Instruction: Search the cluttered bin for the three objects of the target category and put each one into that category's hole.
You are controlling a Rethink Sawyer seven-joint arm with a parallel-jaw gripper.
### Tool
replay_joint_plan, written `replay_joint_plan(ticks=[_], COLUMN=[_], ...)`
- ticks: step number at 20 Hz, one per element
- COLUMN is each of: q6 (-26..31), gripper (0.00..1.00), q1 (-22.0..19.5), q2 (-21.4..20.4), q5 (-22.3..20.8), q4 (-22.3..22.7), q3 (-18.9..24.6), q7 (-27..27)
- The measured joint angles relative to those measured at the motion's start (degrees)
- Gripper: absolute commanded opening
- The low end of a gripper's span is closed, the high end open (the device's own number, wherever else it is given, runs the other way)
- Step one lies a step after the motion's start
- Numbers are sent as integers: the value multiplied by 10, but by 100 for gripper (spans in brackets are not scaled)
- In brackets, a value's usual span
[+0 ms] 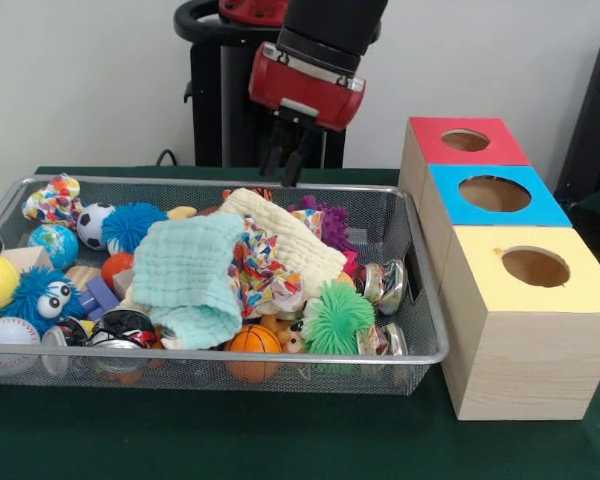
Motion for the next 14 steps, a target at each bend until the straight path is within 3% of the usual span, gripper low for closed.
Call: replay_joint_plan(ticks=[14], q6=[0], gripper=[100], q1=[7], q2=[-9], q5=[-4], q4=[0], q3=[2], q7=[0])
